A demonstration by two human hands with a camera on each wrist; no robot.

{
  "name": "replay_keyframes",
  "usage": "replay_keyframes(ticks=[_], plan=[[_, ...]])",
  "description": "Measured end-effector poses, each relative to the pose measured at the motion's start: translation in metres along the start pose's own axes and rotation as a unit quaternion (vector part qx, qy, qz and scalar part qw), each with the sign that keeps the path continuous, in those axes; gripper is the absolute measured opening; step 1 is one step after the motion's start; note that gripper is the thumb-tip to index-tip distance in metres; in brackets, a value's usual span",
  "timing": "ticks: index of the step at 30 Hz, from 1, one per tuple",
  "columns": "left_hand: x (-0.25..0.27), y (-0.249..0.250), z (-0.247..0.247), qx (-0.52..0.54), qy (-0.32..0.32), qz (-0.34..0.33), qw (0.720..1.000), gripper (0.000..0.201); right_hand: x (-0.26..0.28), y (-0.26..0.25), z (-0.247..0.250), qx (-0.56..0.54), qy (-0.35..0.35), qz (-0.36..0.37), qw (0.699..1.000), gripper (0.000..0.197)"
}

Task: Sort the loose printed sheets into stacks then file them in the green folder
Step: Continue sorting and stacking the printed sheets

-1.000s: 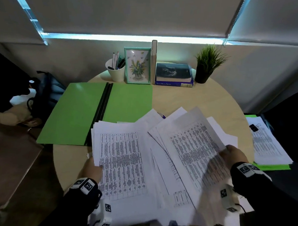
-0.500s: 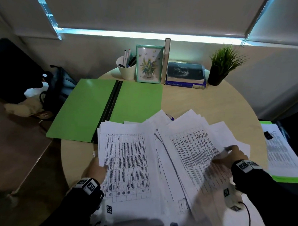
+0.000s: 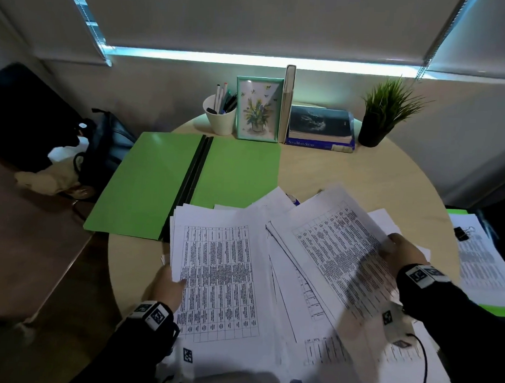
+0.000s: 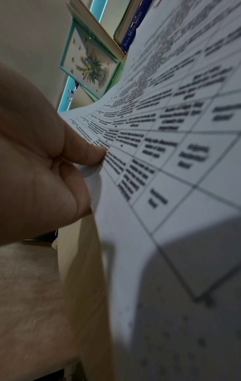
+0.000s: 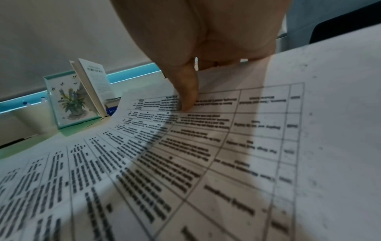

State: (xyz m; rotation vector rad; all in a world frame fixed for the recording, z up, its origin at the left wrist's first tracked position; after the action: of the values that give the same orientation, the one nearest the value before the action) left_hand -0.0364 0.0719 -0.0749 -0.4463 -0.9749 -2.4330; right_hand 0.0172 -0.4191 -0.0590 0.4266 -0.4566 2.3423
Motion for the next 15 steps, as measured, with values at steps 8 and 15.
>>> replay_keyframes(ticks=[8,15], plan=[[0.0,-0.004,0.001,-0.002,-0.006,0.001,1.0,0.048,-0.004,-0.015,-0.005,0.058,-0.038,-0.015,0.997,0.092],[-0.003,-0.002,0.001,0.013,0.0,-0.004,1.0,0.045,0.004,-0.024,-0.004,0.14,-0.081,-0.033,0.986,0.081]])
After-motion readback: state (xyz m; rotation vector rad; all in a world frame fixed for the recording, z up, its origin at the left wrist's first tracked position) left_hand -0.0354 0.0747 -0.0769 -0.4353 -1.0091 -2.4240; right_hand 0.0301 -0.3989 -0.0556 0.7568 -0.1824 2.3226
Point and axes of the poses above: each hand's wrist, its own x-axis away from the middle knuckle, its own z-axis out of the back of the hand, y = z × x, the point moved 4 cm from there along -x, towards the middle knuckle, and after that the axes turned 8 degrees about -z, right-handed, at the moved point
